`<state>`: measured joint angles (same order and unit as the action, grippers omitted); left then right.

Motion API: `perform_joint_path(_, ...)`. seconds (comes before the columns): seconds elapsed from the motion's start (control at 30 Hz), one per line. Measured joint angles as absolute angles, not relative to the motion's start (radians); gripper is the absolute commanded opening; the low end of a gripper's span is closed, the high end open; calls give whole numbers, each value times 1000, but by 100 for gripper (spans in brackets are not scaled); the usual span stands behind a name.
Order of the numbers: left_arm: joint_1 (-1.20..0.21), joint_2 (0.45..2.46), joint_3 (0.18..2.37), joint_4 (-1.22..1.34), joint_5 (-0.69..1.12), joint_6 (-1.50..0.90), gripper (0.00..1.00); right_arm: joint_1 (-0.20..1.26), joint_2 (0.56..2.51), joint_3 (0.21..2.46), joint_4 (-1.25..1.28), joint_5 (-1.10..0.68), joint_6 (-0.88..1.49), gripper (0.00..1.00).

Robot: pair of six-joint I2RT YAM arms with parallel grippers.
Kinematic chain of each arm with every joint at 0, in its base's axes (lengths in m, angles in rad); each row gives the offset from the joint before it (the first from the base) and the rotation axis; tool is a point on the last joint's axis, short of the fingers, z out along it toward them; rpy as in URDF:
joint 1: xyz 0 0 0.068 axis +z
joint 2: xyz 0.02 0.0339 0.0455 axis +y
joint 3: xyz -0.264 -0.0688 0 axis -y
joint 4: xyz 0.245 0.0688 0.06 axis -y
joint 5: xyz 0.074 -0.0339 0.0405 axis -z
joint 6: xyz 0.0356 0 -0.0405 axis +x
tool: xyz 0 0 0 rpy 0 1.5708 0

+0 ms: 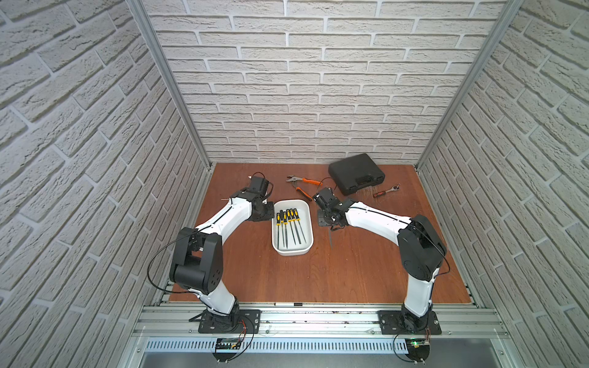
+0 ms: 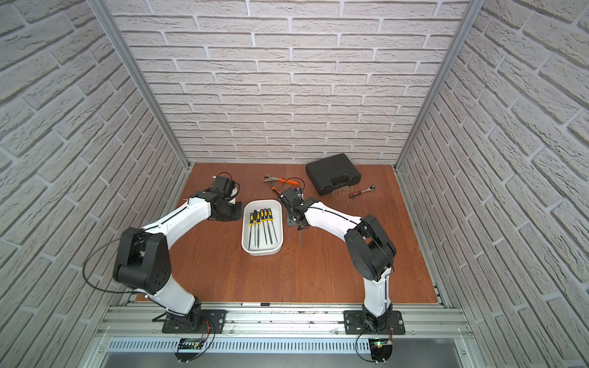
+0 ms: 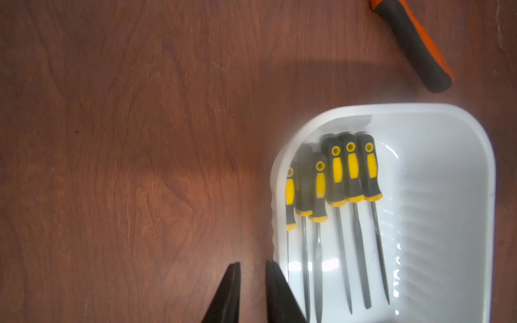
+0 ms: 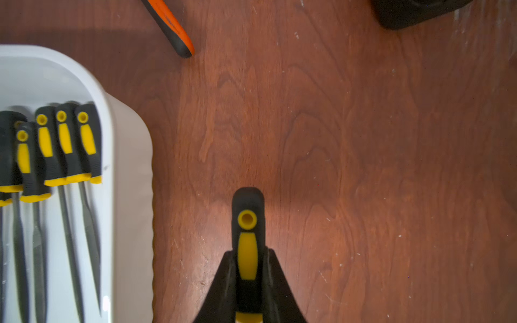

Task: Take the file tool out of the storage box
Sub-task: Place the file tool at the center of the board.

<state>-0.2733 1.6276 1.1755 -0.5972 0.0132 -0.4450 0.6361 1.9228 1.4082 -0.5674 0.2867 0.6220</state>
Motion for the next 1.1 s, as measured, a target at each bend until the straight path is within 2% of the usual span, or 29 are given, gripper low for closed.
perform_joint_path(0.27,-273,1622,1175,-598,12,-445,24,624,1989,1416,-555,258,638,2)
perform_joint_path(0.4,-273,1622,1175,-598,12,-445,24,621,2015,1416,-551,248,641,9)
perform_joint_path(0.57,-273,1622,1175,-598,12,-445,25,619,2046,1417,-548,242,641,10)
perform_joint_path(0.6,-273,1622,1174,-598,12,-445,25,619,2051,1417,-549,242,641,15)
perform_joint_path(0.73,-273,1622,1173,-598,12,-445,25,618,2052,1422,-546,242,640,43)
perform_joint_path(0.83,-273,1622,1171,-598,12,-445,26,618,2052,1423,-549,242,641,54)
perform_joint_path(0.97,-273,1622,1171,-598,12,-445,27,617,2051,1436,-567,250,640,56)
perform_joint_path(1.1,-273,1618,1171,-598,8,-444,28,620,2037,1481,-599,273,615,53)
